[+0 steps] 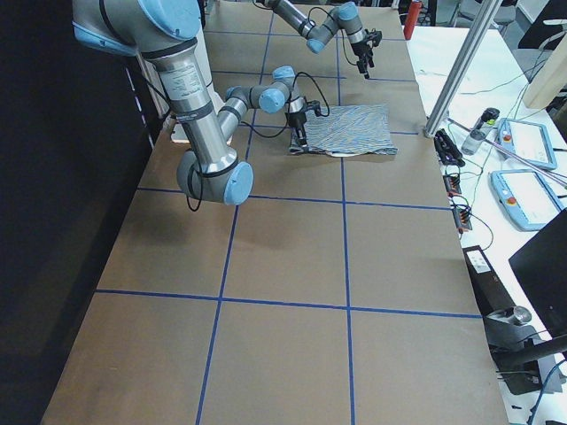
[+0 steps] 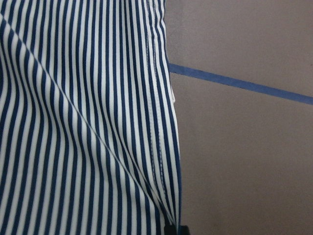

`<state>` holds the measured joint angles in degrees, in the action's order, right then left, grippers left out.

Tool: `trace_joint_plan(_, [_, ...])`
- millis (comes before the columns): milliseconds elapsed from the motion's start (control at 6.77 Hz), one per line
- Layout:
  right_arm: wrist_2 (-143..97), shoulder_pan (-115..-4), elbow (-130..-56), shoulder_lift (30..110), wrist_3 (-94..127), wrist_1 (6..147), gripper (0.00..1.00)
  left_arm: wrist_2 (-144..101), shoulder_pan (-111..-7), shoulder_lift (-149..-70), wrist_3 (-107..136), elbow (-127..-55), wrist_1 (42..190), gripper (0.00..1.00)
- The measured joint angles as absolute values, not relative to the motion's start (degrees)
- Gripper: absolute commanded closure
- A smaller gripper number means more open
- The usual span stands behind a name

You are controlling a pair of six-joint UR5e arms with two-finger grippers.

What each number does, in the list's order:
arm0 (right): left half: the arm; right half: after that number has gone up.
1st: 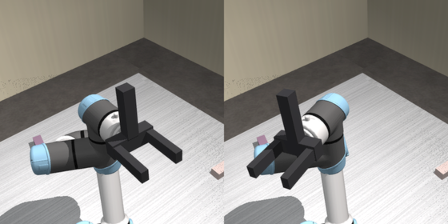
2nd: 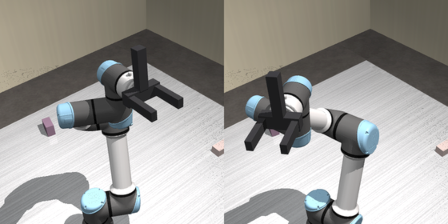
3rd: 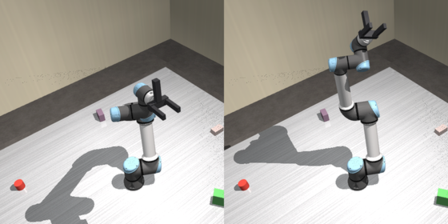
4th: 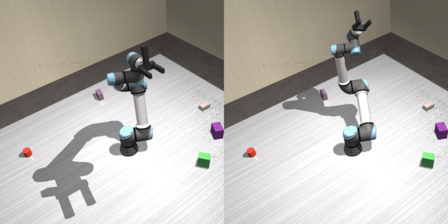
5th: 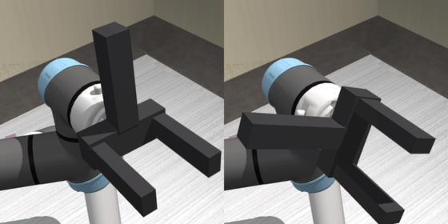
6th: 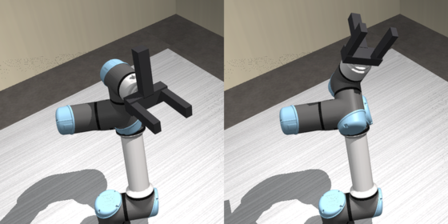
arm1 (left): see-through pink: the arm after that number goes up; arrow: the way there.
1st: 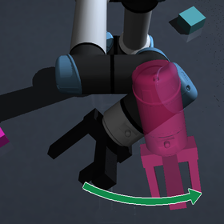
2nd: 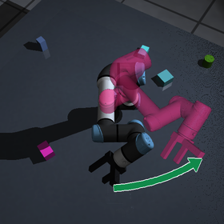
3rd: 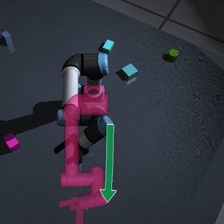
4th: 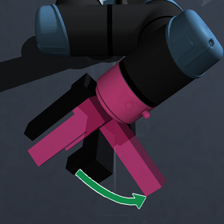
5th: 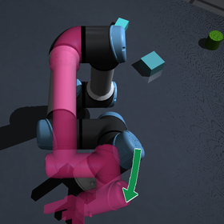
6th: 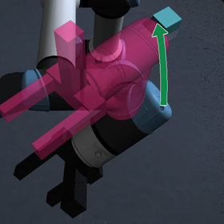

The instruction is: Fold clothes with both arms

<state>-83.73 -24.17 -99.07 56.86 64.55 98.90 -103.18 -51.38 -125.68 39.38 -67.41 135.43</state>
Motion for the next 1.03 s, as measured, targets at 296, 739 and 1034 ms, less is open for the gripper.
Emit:
trace_joint_plan(296, [-86.26, -27.56, -99.82, 57.77, 64.96, 93.96, 0.0, -104.28, -51.13, -125.57, 40.02, -68.18, 135.33, 0.0])
trace_joint_plan(739, [-98.85, -34.83, -101.7, 66.02, 71.3, 68.2, 0.01, -106.93, -47.93, -122.73, 50.84, -77.04, 133.96, 0.0])
trace_joint_plan(1034, [-99.99, -35.51, -107.9, 68.98, 83.23, 66.21, 0.09, -106.27, -42.01, -118.56, 63.89, -86.58, 133.08, 0.0])
